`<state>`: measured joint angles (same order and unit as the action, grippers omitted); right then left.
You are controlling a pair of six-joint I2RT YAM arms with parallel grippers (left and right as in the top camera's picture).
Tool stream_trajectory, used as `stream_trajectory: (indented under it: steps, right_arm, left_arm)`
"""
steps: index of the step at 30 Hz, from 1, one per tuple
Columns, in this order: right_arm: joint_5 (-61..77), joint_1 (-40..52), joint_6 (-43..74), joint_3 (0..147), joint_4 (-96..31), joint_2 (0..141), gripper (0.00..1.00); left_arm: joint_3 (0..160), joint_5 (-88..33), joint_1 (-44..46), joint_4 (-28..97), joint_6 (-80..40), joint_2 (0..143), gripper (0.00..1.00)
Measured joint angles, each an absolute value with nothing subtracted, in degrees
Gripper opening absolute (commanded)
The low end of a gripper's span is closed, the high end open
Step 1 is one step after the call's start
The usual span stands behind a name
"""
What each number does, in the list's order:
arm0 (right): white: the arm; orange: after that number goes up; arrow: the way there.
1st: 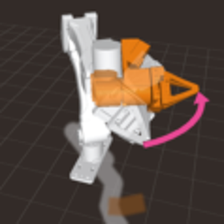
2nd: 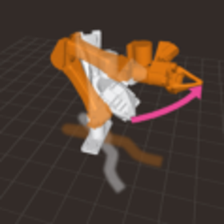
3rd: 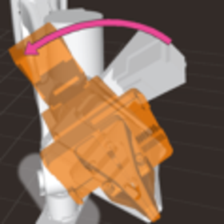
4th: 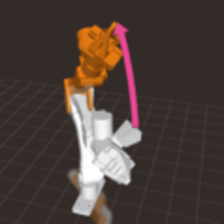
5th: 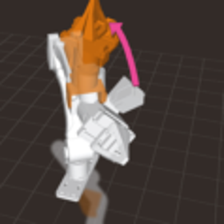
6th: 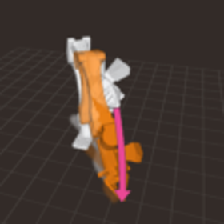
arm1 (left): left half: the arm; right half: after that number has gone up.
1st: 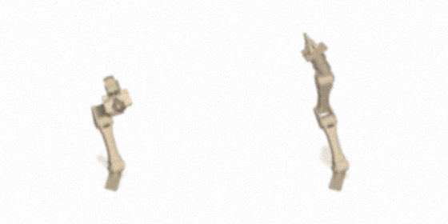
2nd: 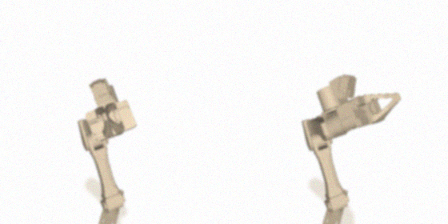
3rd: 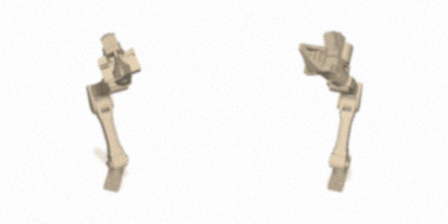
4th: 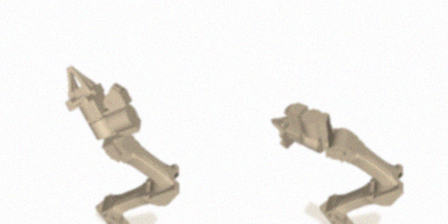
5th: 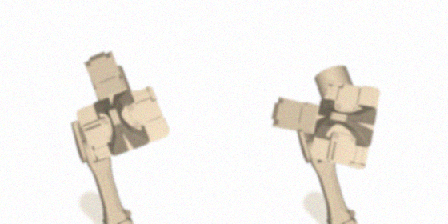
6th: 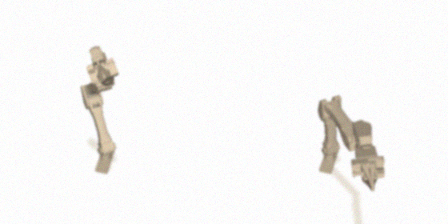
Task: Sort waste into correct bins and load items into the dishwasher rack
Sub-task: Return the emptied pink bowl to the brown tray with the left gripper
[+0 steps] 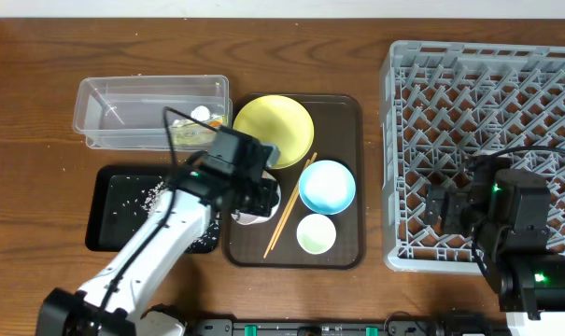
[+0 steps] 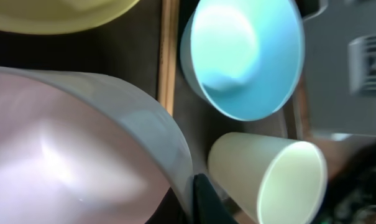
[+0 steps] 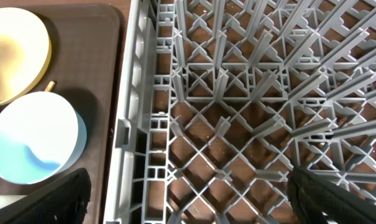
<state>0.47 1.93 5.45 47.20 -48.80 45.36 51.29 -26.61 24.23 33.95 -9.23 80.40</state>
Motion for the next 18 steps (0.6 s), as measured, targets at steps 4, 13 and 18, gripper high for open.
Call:
stream_trajectory:
  steps: [4, 13, 18]
  right_arm:
    - [0.47, 1.93, 5.45, 47.2, -48.8, 45.36, 0.99]
    - [0.47, 1.91, 5.45, 47.2, -48.8, 45.36, 0.99]
    - [0.47, 1.93, 5.45, 47.2, -48.8, 45.36, 0.99]
  left_arm:
    - [51.29, -22.55, 27.09, 33.78, -9.41, 82.5, 0.15]
    - [51.29, -19.46, 28.25, 32.38, -10.17, 84.6, 0.45]
    - [52.29, -19.11, 28.25, 34.33, -10.48, 83.7, 0.46]
